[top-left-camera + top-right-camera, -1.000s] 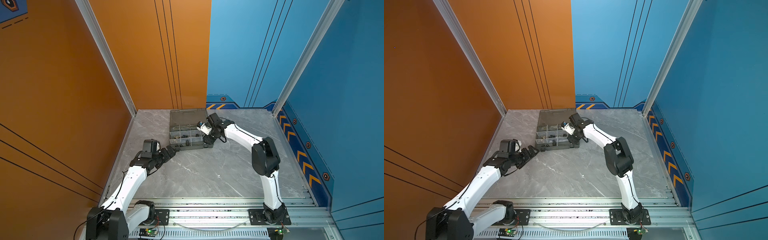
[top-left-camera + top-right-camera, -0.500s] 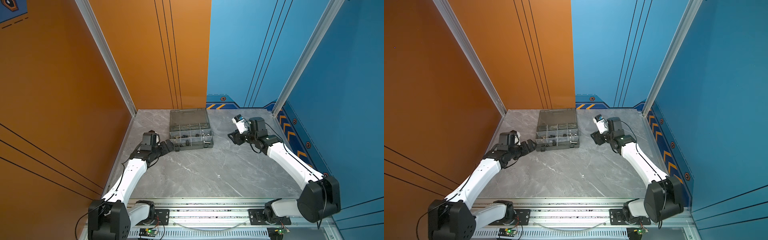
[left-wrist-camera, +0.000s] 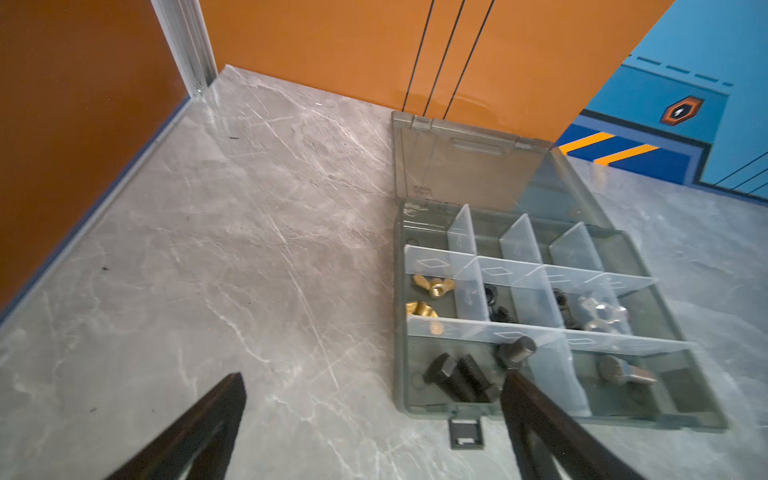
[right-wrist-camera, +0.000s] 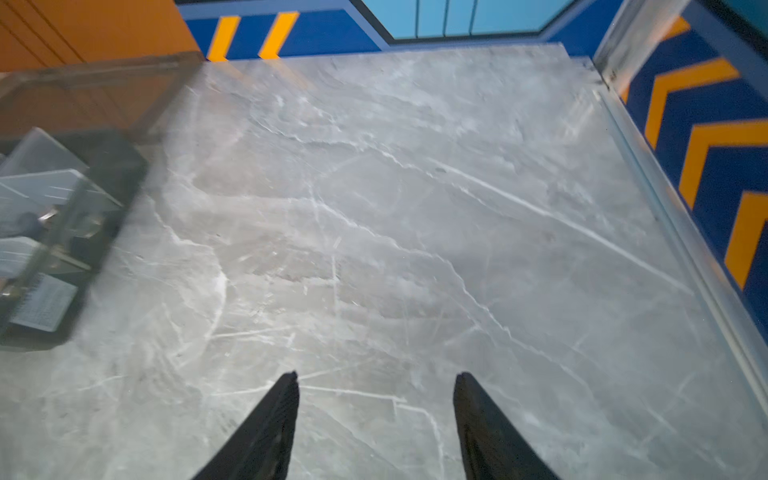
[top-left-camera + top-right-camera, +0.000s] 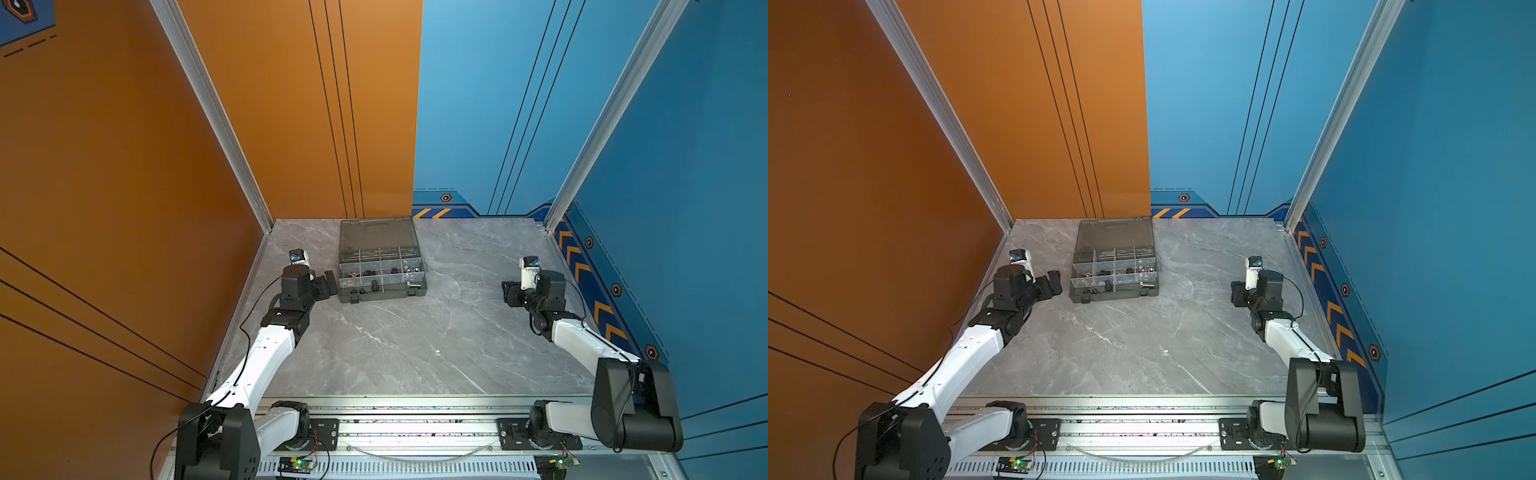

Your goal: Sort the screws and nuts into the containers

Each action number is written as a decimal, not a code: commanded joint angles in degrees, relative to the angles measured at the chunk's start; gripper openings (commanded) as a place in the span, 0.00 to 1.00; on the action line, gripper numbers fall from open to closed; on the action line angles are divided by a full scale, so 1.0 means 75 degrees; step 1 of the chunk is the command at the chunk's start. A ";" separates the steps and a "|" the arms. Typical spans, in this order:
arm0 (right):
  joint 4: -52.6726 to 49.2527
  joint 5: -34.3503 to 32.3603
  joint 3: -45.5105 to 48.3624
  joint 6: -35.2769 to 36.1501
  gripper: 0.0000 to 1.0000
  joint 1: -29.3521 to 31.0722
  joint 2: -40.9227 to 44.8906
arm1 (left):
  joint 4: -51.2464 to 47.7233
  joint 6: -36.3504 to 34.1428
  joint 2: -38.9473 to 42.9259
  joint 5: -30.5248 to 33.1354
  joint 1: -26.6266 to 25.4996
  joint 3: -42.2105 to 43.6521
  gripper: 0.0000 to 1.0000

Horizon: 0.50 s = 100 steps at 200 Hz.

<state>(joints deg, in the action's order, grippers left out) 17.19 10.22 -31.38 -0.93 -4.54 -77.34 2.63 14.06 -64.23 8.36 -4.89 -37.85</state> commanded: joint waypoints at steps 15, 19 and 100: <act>0.2641 -0.0358 0.0596 -0.0108 0.62 0.0361 -0.0787 | 0.1735 -0.1327 0.0125 0.1094 0.0097 0.0964 0.98; 0.2741 -0.0435 0.0613 -0.0049 0.62 0.0439 -0.0901 | 0.1829 -0.1366 0.0070 0.1105 0.0120 0.1024 0.98; 0.3627 -0.1849 0.0985 -0.0280 0.76 0.0672 -0.1227 | 0.6625 -0.1924 -0.2364 0.0389 0.0263 0.2652 0.98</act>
<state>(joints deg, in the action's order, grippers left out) 40.05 1.83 -25.32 -1.72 0.03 -85.73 34.22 2.50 -76.88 13.15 -3.57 -21.69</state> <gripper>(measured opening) 0.710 0.976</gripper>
